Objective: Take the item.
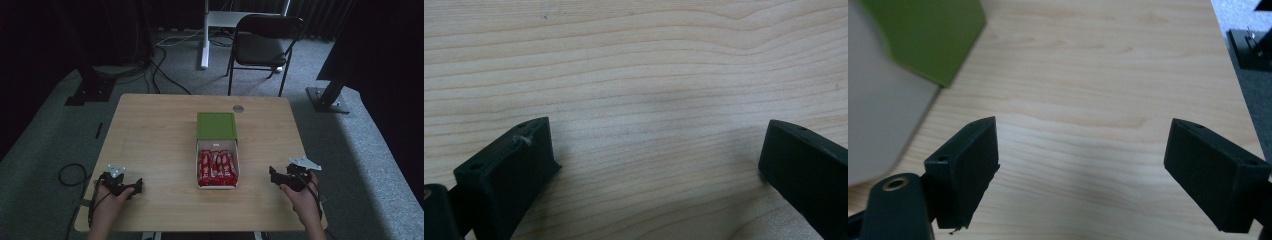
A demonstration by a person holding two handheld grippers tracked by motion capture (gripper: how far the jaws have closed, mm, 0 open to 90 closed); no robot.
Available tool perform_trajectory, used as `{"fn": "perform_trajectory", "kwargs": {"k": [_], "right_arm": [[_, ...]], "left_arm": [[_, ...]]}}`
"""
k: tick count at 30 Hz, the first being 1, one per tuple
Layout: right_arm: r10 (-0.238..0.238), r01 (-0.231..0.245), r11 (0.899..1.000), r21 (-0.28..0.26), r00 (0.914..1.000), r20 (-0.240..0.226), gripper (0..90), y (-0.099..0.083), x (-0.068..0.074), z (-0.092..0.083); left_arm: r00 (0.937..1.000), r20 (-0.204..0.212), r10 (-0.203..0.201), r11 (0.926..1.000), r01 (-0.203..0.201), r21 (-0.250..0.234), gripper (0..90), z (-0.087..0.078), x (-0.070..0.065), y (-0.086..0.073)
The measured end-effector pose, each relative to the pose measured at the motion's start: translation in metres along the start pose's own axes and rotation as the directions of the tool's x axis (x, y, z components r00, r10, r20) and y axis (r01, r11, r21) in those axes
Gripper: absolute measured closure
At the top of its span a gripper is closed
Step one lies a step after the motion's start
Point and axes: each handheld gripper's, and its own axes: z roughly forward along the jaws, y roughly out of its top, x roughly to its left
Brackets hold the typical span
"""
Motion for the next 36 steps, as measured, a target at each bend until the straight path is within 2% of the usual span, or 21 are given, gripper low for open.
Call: {"fn": "perform_trajectory", "kwargs": {"k": [4,11,17,25,36], "right_arm": [[-0.018,0.017,1.000,-0.010,0.9997,-0.015,13.8,0.005,0.009,-0.004],[0.000,-0.001,0.999,-0.037,0.9991,-0.041,13.8,0.013,0.021,-0.006],[-0.025,0.022,0.999,-0.044,0.9971,-0.072,13.8,0.018,0.037,-0.007],[-0.022,0.015,0.997,-0.073,0.9955,-0.092,13.8,0.023,0.054,-0.008],[-0.055,0.041,0.994,-0.100,0.9886,-0.140,13.9,0.038,0.082,-0.009]], "left_arm": [[1.0000,-0.001,-0.001,1.0000,0.001,0.000,2.1,0.000,0.000,0.000],[1.0000,-0.001,-0.001,1.0000,0.001,0.000,2.1,0.000,0.000,0.000],[1.0000,-0.001,-0.001,1.0000,0.001,0.000,2.1,0.000,0.000,0.000],[1.0000,-0.001,-0.001,1.0000,0.001,0.000,2.1,0.000,0.000,0.000],[1.0000,-0.001,-0.001,1.0000,0.001,0.000,2.1,0.000,0.000,0.000]]}}
